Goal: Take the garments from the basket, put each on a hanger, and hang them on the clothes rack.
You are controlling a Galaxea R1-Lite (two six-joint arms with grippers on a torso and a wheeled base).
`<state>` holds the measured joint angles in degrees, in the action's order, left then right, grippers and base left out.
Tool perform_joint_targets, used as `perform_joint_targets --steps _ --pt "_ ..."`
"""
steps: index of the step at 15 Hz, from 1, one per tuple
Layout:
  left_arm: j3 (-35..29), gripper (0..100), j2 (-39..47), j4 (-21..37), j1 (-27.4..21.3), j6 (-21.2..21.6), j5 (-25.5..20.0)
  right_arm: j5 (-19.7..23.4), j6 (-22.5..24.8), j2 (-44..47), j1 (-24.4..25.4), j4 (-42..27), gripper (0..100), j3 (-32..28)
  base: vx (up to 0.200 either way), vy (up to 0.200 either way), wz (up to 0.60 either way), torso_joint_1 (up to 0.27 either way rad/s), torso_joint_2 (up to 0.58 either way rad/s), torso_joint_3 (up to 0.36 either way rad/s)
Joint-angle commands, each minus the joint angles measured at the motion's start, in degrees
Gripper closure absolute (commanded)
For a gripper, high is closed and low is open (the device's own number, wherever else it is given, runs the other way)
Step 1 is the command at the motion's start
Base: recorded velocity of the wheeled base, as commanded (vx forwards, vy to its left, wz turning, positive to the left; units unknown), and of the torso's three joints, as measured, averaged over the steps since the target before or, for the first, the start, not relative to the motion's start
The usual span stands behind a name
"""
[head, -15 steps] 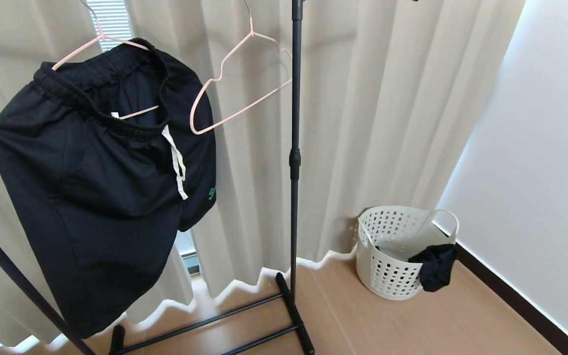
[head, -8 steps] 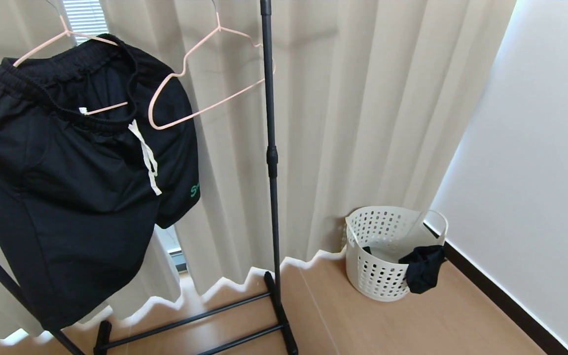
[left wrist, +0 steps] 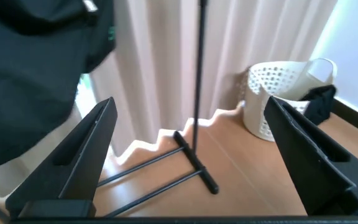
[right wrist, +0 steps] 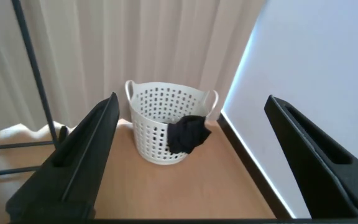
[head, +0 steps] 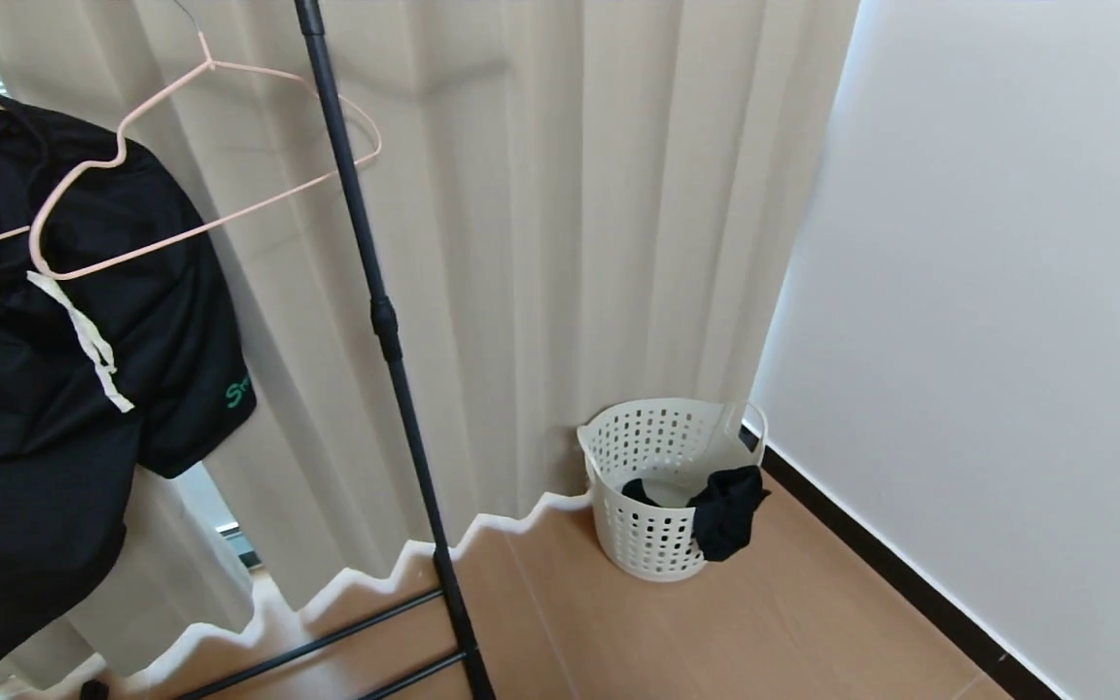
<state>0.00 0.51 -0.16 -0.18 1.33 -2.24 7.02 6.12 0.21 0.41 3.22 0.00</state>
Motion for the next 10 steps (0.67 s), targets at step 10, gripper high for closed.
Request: perform_joint_targets --steps 10 --pt "0.0 0 0.1 0.0 0.0 -0.1 0.0 0.0 0.0 0.0 0.0 -0.1 0 0.0 0.2 -0.02 -0.06 0.002 0.0 0.005"
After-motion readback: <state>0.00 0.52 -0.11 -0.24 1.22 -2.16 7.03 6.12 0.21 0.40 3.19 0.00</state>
